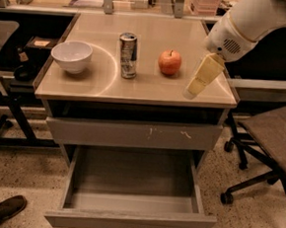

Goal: Place redbull can into middle drawer

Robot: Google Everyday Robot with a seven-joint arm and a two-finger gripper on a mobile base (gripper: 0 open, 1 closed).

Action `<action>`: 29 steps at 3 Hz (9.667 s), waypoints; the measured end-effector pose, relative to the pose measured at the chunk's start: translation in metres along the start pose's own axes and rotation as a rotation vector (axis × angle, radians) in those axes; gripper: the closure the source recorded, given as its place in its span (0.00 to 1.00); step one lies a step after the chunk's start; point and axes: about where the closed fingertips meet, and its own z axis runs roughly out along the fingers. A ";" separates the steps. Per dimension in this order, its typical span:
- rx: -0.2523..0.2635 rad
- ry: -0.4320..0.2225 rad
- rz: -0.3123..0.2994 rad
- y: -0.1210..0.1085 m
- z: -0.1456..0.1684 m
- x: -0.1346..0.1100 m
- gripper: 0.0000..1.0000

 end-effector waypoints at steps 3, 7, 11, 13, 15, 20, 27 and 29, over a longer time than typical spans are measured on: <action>-0.010 -0.121 0.024 -0.029 0.029 -0.029 0.00; -0.078 -0.408 0.039 -0.081 0.086 -0.118 0.00; -0.135 -0.459 0.121 -0.093 0.128 -0.128 0.00; -0.148 -0.516 0.081 -0.085 0.128 -0.158 0.00; -0.201 -0.545 0.112 -0.089 0.147 -0.170 0.00; -0.210 -0.547 0.116 -0.089 0.150 -0.169 1.00; 0.017 -0.403 0.242 0.038 0.047 -0.101 1.00; 0.024 -0.407 0.385 0.101 0.067 -0.043 1.00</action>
Offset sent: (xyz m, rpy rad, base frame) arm 0.0254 0.0132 -0.0040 0.0481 0.0020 0.0136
